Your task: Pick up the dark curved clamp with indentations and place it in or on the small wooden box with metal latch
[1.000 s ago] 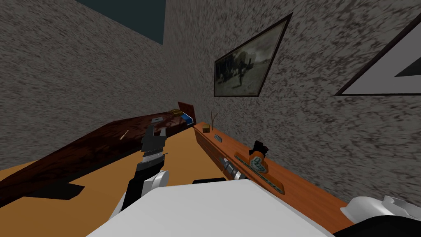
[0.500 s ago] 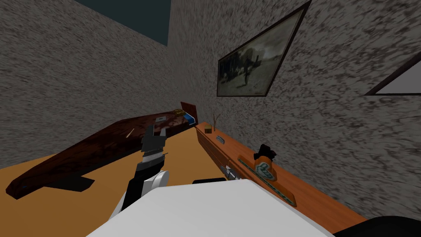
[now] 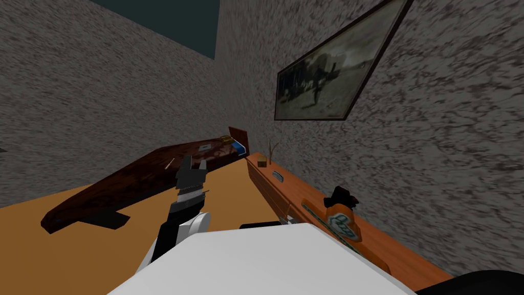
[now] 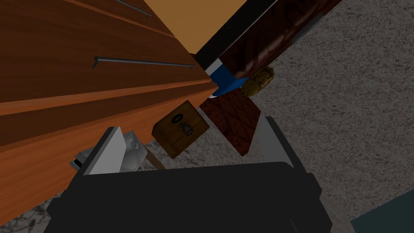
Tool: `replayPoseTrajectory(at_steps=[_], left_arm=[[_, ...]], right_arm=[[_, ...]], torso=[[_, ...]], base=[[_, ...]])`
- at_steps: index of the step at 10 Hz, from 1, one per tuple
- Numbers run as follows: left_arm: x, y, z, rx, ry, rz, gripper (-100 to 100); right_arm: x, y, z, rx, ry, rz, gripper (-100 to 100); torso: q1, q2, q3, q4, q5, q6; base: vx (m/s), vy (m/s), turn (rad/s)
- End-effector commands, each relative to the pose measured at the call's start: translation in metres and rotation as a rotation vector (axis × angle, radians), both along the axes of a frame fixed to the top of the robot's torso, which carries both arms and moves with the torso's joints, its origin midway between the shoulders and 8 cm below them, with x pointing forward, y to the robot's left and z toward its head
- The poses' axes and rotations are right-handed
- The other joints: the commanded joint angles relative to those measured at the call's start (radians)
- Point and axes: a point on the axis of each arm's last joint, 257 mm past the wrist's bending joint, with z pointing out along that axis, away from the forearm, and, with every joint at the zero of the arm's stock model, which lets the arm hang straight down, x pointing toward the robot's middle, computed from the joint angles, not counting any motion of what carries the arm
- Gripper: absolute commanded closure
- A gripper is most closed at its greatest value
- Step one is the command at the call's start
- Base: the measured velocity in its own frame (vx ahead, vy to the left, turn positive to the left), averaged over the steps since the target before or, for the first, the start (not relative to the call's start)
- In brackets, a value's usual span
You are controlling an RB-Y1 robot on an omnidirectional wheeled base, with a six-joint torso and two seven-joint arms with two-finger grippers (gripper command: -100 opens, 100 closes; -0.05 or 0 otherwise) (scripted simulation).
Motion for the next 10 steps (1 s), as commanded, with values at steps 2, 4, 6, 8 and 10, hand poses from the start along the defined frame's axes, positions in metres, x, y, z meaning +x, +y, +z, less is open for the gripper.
replayPoseTrajectory(at_steps=[2, 4, 6, 8, 10], left_arm=[[0.0, 0.0, 0.0, 0.0, 0.0, 0.0, 0], [0.0, 0.0, 0.0, 0.0, 0.0, 0.0, 0], [0.0, 0.0, 0.0, 0.0, 0.0, 0.0, 0], [0.0, 0.0, 0.0, 0.0, 0.0, 0.0, 0], [0.0, 0.0, 0.0, 0.0, 0.0, 0.0, 0]], right_arm=[[-0.031, -0.031, -0.03, -0.098, 0.066, 0.05, -100], [-0.045, -0.052, -0.043, -0.156, 0.099, 0.084, -100], [-0.049, -0.057, -0.047, -0.165, 0.11, 0.079, -100], [-0.063, -0.083, -0.059, -0.225, 0.145, 0.108, -100], [-0.077, -0.109, -0.068, -0.284, 0.178, 0.133, -100]], torso=[[-0.001, 0.001, 0.0, 0.0, 0.0, 0.001], [-0.001, 0.0, 0.0, 0.0, 0.0, 0.0], [-0.001, -0.001, 0.0, 0.0, 0.0, 0.001], [-0.001, 0.0, 0.0, 0.0, 0.0, 0.0], [0.0, -0.003, -0.001, 0.0, 0.0, 0.0]], base=[[0.072, 0.018, 0.093], [0.083, 0.024, 0.115], [0.063, 0.006, 0.028], [0.076, 0.014, 0.117], [0.114, 0.031, 0.101]])
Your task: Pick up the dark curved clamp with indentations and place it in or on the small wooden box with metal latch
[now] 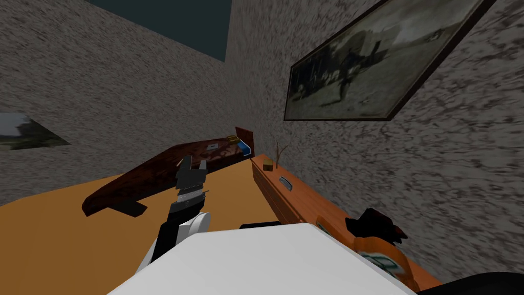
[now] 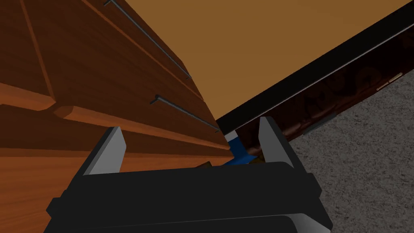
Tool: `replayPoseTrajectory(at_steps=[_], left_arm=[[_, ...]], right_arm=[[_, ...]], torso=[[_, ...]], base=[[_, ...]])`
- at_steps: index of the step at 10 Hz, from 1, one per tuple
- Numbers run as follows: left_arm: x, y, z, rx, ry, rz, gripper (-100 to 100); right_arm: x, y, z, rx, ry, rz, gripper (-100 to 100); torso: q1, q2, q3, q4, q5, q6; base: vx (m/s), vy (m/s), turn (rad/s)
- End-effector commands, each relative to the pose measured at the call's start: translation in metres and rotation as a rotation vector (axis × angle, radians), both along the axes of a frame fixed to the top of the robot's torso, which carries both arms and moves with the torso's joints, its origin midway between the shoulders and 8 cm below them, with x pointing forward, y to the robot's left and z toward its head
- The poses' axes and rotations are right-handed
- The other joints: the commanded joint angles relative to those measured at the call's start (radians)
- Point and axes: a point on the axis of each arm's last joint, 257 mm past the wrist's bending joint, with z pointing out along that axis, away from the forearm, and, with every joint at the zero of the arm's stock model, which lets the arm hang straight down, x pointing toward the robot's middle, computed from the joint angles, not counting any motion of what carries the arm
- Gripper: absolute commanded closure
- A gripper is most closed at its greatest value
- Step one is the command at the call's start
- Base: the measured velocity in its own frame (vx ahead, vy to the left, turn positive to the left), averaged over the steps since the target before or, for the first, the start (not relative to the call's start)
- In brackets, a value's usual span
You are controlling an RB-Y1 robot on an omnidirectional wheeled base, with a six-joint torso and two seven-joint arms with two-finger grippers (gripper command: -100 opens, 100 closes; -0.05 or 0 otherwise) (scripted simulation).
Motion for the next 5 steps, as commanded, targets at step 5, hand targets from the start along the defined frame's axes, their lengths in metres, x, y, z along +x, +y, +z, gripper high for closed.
replayPoseTrajectory(at_steps=[5], left_arm=[[0.0, 0.0, 0.0, 0.0, 0.0, 0.0, 0]], right_arm=[[-0.027, -0.088, -0.011, -0.171, 0.079, 0.067, -100]], torso=[[-0.001, 0.002, 0.001, 0.0, 0.0, 0.0]], base=[[0.107, 0.034, 0.128]])
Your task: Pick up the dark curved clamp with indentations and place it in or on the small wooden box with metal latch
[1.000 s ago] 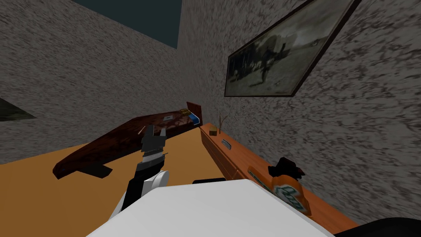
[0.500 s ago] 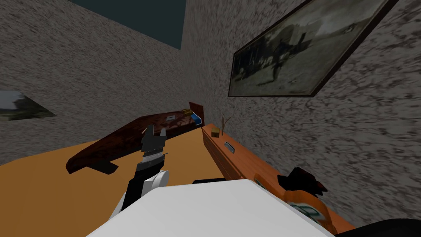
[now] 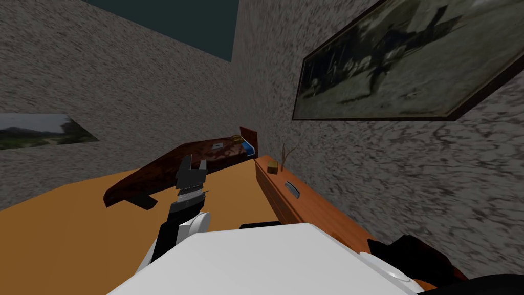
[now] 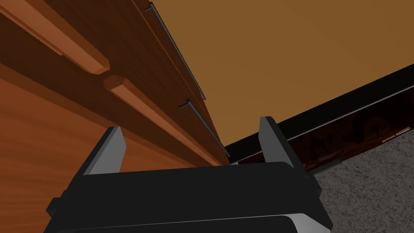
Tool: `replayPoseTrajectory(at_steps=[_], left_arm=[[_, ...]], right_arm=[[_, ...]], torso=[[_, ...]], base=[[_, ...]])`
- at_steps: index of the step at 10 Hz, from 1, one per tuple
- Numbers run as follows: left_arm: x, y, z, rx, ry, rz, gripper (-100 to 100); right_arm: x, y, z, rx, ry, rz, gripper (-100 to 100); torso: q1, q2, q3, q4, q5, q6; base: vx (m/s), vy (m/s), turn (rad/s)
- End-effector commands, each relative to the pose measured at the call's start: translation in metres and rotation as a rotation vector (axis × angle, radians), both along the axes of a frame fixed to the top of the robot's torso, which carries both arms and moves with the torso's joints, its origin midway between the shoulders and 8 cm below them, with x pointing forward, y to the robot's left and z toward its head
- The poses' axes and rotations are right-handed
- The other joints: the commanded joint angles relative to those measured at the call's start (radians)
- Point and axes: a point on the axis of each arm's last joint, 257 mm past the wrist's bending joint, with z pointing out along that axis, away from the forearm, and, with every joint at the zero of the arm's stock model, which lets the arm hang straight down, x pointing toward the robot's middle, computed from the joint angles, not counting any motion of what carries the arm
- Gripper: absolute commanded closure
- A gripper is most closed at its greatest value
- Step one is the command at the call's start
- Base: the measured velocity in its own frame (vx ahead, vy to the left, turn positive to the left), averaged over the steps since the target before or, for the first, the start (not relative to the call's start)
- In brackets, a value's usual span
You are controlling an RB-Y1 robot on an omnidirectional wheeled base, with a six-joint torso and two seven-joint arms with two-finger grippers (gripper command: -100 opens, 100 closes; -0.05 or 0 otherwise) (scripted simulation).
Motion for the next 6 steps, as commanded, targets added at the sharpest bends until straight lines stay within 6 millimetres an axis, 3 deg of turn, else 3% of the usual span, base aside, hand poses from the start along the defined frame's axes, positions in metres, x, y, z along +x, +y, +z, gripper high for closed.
replayPoseTrajectory(at_steps=[1, 4, 6], left_arm=[[0.0, 0.0, 0.0, 0.0, 0.0, 0.0, 0], [0.0, 0.0, 0.0, 0.0, 0.0, 0.0, 0], [0.0, 0.0, 0.0, 0.0, 0.0, 0.0, 0]], right_arm=[[-0.005, -0.039, 0.001, -0.074, 0.028, 0.022, -100], [-0.005, -0.114, 0.015, -0.21, 0.057, 0.044, -100], [0.002, -0.151, 0.028, -0.273, 0.06, 0.044, -100]], torso=[[0.0, 0.0, 0.0, 0.0, 0.0, 0.0], [0.003, -0.011, -0.006, -0.002, 0.001, -0.001], [0.004, -0.009, -0.006, -0.002, 0.001, 0.0]], base=[[0.167, 0.048, 0.245], [0.241, 0.069, 0.238], [0.198, 0.064, 0.212]])
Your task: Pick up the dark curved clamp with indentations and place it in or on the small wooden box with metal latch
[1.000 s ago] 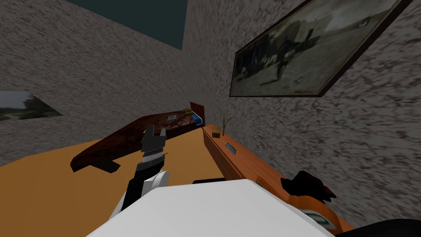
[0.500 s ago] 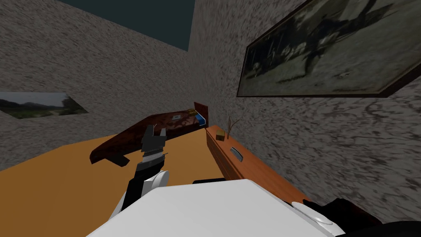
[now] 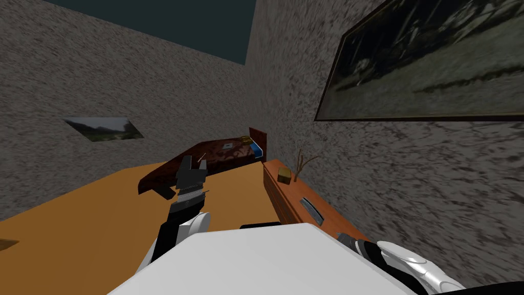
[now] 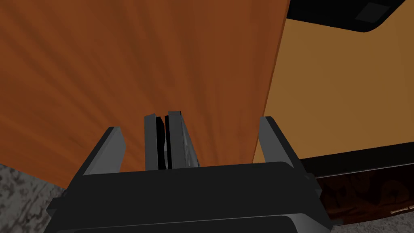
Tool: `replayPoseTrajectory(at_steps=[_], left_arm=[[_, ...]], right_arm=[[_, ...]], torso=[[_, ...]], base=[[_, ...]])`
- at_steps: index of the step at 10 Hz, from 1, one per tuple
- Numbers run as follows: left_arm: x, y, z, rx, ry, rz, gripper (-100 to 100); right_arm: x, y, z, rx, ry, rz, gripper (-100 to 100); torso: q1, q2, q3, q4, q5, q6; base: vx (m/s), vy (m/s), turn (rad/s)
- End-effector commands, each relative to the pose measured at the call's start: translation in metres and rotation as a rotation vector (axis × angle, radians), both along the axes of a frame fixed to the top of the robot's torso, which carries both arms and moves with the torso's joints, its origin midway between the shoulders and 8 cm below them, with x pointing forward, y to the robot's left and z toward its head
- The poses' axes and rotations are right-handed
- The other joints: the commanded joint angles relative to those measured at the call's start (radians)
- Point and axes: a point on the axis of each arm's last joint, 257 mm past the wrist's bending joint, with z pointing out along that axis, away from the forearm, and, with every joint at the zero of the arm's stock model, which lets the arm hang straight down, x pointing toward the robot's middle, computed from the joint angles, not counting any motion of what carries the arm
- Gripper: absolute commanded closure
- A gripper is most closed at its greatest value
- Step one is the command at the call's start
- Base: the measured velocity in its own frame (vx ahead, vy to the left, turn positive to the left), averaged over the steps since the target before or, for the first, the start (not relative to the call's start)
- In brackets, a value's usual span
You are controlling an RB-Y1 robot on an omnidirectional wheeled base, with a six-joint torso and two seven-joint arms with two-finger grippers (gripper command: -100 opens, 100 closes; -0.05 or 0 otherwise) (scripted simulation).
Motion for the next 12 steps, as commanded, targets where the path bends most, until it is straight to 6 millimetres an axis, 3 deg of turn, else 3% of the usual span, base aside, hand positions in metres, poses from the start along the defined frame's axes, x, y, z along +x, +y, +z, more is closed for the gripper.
replayPoseTrajectory(at_steps=[1, 3, 4, 5, 6, 8, 9, 10, 12], left_arm=[[0.0, 0.0, 0.0, 0.0, 0.0, 0.0, 0], [0.0, 0.0, 0.0, 0.0, 0.0, 0.0, 0], [0.0, 0.0, 0.0, 0.0, 0.0, 0.0, 0], [0.0, 0.0, 0.0, 0.0, 0.0, 0.0, 0], [0.0, 0.0, 0.0, 0.0, 0.0, 0.0, 0], [0.0, 0.0, 0.0, 0.0, 0.0, 0.0, 0], [0.0, 0.0, 0.0, 0.0, 0.0, 0.0, 0], [0.0, 0.0, 0.0, 0.0, 0.0, 0.0, 0], [0.0, 0.0, 0.0, 0.0, 0.0, 0.0, 0]], right_arm=[[0.005, -0.024, 0.009, -0.043, -0.003, -0.001, -100], [0.019, -0.046, 0.022, -0.08, -0.018, -0.004, -100], [0.016, -0.041, 0.017, -0.069, -0.013, -0.003, -100], [0.018, -0.042, 0.017, -0.07, -0.015, -0.003, 0], [0.016, -0.033, 0.007, -0.067, -0.016, -0.016, -100], [0.012, -0.02, -0.009, -0.062, -0.016, -0.035, -100], [0.014, -0.024, -0.005, -0.061, -0.016, -0.029, -100], [0.014, -0.024, -0.006, -0.063, -0.016, -0.03, 100], [0.014, -0.022, -0.006, -0.06, -0.016, -0.028, 100]], torso=[[0.0, 0.0, 0.0, 0.0, 0.0, 0.0], [0.003, 0.002, 0.001, 0.0, 0.0, 0.0], [0.005, 0.004, 0.002, 0.001, 0.001, 0.0], [0.002, 0.009, 0.005, 0.001, 0.0, 0.002], [-0.001, 0.012, 0.007, 0.002, 0.0, 0.002], [-0.007, 0.015, 0.008, 0.003, -0.002, 0.001], [-0.008, 0.015, 0.009, 0.003, -0.002, 0.002], [-0.006, 0.015, 0.009, 0.003, -0.002, 0.002], [-0.005, 0.015, 0.008, 0.003, -0.002, 0.002]], base=[[0.213, 0.057, 0.189], [0.15, 0.113, 0.174], [0.063, 0.051, 0.043], [0.014, 0.009, -0.007], [0.011, -0.029, 0.096], [-0.004, -0.081, 0.109], [-0.002, -0.039, 0.025], [0.0, -0.007, -0.003], [0.0, 0.0, 0.0]])
